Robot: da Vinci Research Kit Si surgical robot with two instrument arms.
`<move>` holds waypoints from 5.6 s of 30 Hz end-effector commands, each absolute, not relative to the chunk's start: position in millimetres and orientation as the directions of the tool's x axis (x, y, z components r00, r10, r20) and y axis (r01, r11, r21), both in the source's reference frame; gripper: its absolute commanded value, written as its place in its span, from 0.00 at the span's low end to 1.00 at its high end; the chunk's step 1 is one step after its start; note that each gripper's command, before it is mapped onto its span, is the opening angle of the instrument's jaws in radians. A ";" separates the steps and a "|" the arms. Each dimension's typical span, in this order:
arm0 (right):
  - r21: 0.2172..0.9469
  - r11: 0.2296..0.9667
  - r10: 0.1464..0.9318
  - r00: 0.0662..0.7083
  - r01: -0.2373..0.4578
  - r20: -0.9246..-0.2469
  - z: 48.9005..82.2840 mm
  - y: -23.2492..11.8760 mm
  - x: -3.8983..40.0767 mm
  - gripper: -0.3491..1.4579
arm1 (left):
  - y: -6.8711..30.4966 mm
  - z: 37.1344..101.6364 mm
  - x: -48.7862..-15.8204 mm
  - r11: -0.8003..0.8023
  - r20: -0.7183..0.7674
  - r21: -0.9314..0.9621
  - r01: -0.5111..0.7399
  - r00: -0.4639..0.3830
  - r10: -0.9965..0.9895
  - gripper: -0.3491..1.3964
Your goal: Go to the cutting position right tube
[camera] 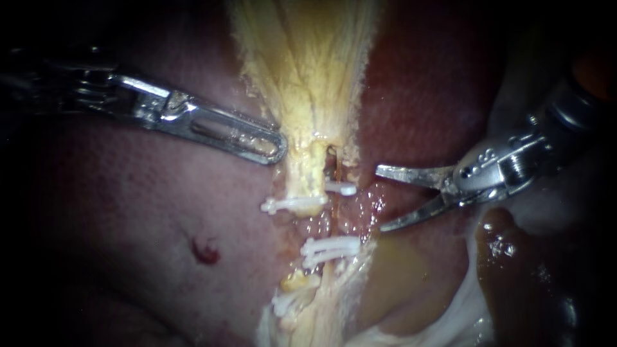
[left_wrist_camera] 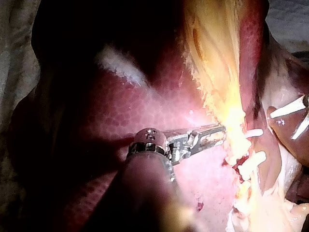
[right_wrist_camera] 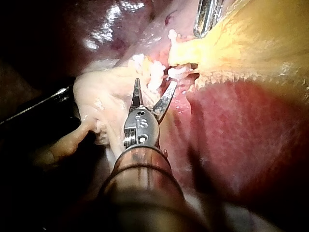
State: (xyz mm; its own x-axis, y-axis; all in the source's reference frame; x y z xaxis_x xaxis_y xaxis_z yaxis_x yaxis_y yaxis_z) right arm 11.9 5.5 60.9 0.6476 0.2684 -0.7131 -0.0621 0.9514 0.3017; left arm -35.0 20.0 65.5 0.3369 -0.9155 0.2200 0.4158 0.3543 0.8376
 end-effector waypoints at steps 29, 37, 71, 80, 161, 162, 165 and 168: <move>0.313 0.949 0.267 0.643 -0.045 -0.717 61.2 5.2 12.0 0.99 | 23.2 59.2 -28.1 0.344 0.234 0.826 0.446 0.285 -0.930 0.00; 0.370 0.929 0.283 0.659 -0.008 -0.696 63.7 3.4 12.6 0.99 | 23.2 59.2 -28.1 0.344 0.234 0.826 0.446 0.285 -0.930 0.00; 0.608 0.793 0.452 0.626 0.045 -0.636 73.3 1.6 16.4 0.99 | 23.3 59.4 -28.1 0.345 0.234 0.826 0.447 0.285 -0.930 0.00; 0.660 0.747 0.495 0.594 0.083 -0.634 74.5 1.3 18.6 0.98 | 23.3 59.5 -28.1 0.345 0.234 0.826 0.447 0.285 -0.930 0.00; 0.775 0.538 0.668 0.393 0.332 -0.632 71.4 0.3 24.9 0.91 | 23.6 60.1 -28.1 0.345 0.234 0.825 0.448 0.284 -0.930 0.00; 0.775 0.538 0.668 0.393 0.332 -0.632 71.4 0.3 24.9 0.91 | 23.6 60.1 -28.1 0.345 0.234 0.825 0.448 0.284 -0.930 0.00; 0.775 0.538 0.668 0.393 0.332 -0.632 71.4 0.3 24.9 0.91 | 23.6 60.1 -28.1 0.345 0.234 0.825 0.448 0.284 -0.930 0.00; 0.775 0.538 0.668 0.392 0.332 -0.632 71.4 0.3 24.9 0.91 | 23.6 60.1 -28.1 0.345 0.234 0.825 0.448 0.284 -0.930 0.00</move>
